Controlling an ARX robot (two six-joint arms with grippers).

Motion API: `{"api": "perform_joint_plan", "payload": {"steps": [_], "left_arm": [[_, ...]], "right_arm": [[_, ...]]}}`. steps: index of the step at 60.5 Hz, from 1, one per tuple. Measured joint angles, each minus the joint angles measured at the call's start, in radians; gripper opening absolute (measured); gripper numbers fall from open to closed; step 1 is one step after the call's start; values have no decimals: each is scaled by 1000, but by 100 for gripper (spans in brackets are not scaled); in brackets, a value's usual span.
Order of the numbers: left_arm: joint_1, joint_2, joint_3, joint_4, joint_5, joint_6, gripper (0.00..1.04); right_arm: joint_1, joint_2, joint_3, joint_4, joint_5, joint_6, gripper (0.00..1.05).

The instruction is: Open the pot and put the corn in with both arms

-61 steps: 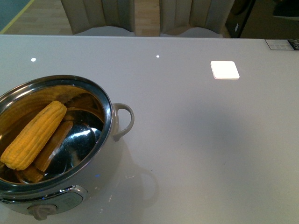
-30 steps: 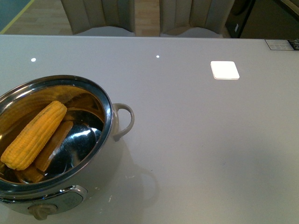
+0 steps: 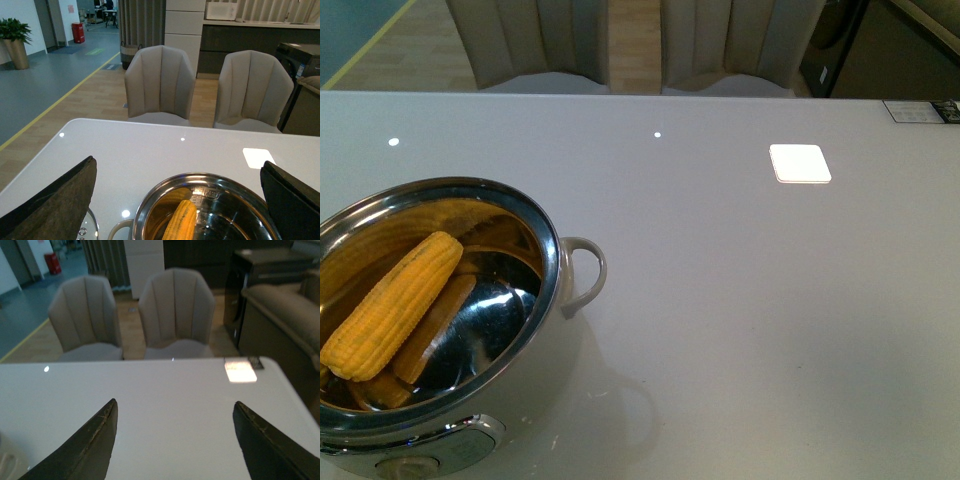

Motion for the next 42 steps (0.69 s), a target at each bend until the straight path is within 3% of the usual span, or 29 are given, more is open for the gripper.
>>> {"api": "perform_joint_plan", "payload": {"steps": [5, 21, 39, 42], "left_arm": [[0, 0, 0, 0, -1, 0, 98], [0, 0, 0, 0, -1, 0, 98], [0, 0, 0, 0, -1, 0, 98], [0, 0, 0, 0, -1, 0, 98]], "right_arm": [[-43, -33, -37, 31, -11, -20, 51], [-49, -108, -118, 31, -19, -39, 2], [-49, -179, -164, 10, -19, -43, 2], [-49, -242, -166, -73, -20, -44, 2]]}}
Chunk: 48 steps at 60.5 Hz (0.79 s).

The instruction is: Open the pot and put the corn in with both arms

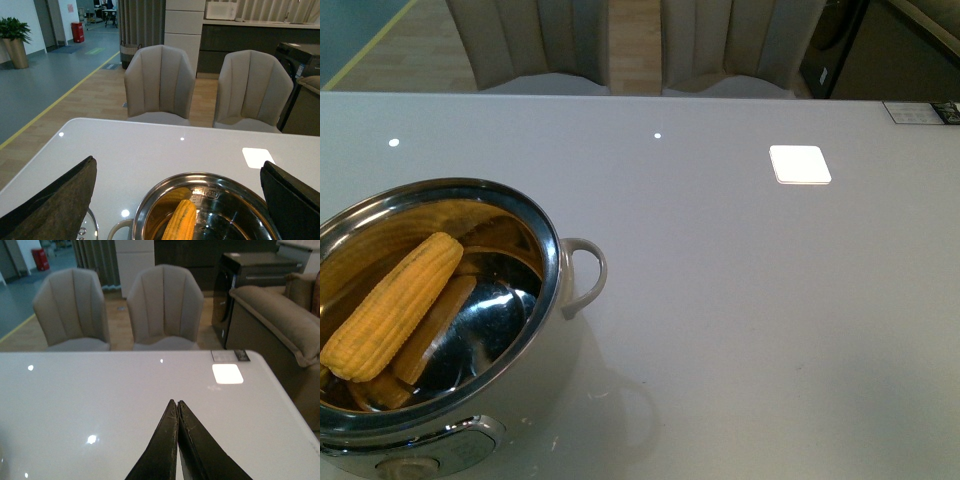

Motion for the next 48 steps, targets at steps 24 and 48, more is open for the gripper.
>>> {"api": "perform_joint_plan", "payload": {"steps": [24, 48], "left_arm": [[0, 0, 0, 0, 0, 0, 98], [0, 0, 0, 0, 0, 0, 98]], "right_arm": [[0, -128, -31, -54, 0, 0, 2], [0, -129, -32, -54, 0, -2, 24]]}}
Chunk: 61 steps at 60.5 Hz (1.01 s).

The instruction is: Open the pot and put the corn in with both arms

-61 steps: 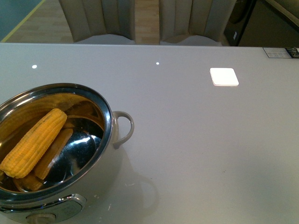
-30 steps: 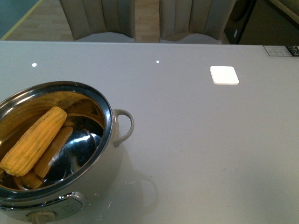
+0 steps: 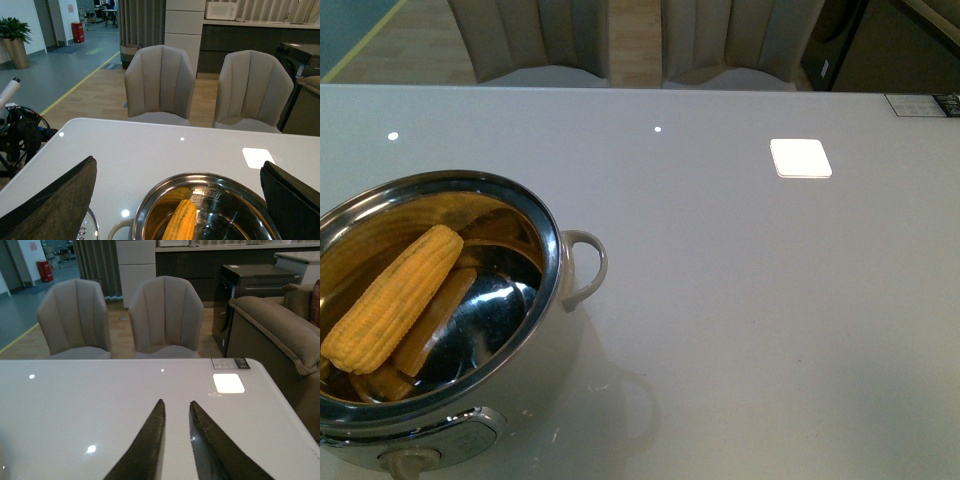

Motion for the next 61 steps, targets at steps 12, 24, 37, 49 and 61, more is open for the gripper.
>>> {"api": "perform_joint_plan", "payload": {"steps": [12, 24, 37, 49, 61], "left_arm": [[0, 0, 0, 0, 0, 0, 98], [0, 0, 0, 0, 0, 0, 98], [0, 0, 0, 0, 0, 0, 98], [0, 0, 0, 0, 0, 0, 98], [0, 0, 0, 0, 0, 0, 98]], "right_arm": [[0, 0, 0, 0, 0, 0, 59], [0, 0, 0, 0, 0, 0, 93], [0, 0, 0, 0, 0, 0, 96], [0, 0, 0, 0, 0, 0, 96], [0, 0, 0, 0, 0, 0, 96]]}}
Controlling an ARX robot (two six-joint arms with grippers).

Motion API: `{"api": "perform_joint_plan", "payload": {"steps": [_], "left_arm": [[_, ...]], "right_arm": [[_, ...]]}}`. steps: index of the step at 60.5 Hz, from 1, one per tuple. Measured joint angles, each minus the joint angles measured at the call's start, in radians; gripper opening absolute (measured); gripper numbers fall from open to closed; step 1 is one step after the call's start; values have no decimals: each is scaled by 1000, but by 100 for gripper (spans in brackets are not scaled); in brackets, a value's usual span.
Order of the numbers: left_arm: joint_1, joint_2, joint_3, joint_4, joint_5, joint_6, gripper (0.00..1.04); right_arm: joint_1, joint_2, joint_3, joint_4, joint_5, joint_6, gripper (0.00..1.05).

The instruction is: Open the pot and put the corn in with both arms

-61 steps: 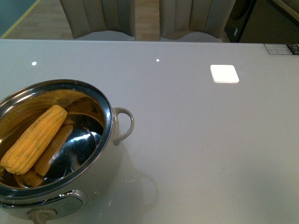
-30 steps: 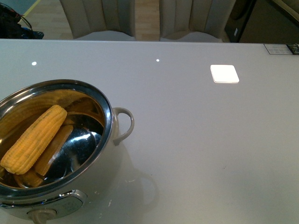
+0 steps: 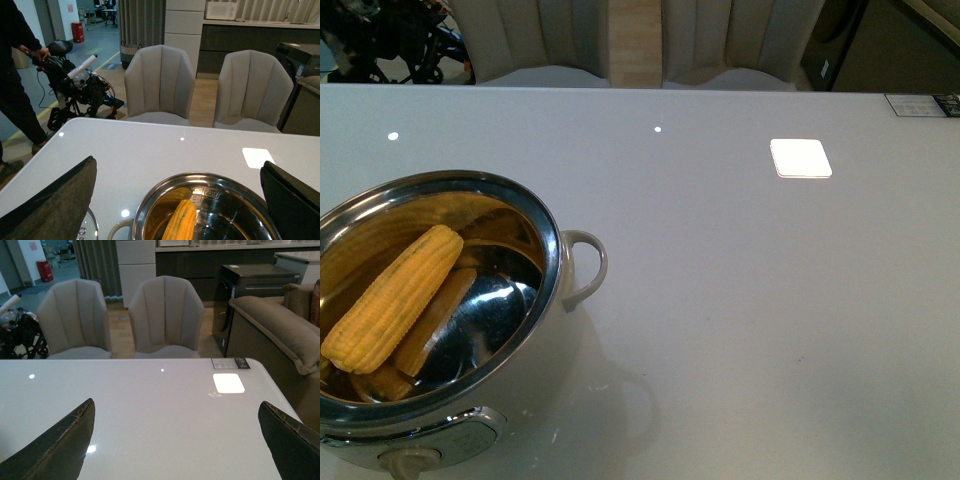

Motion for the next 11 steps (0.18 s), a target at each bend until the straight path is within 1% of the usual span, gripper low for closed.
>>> {"api": "perform_joint_plan", "payload": {"steps": [11], "left_arm": [[0, 0, 0, 0, 0, 0, 98]], "right_arm": [[0, 0, 0, 0, 0, 0, 96]]}}
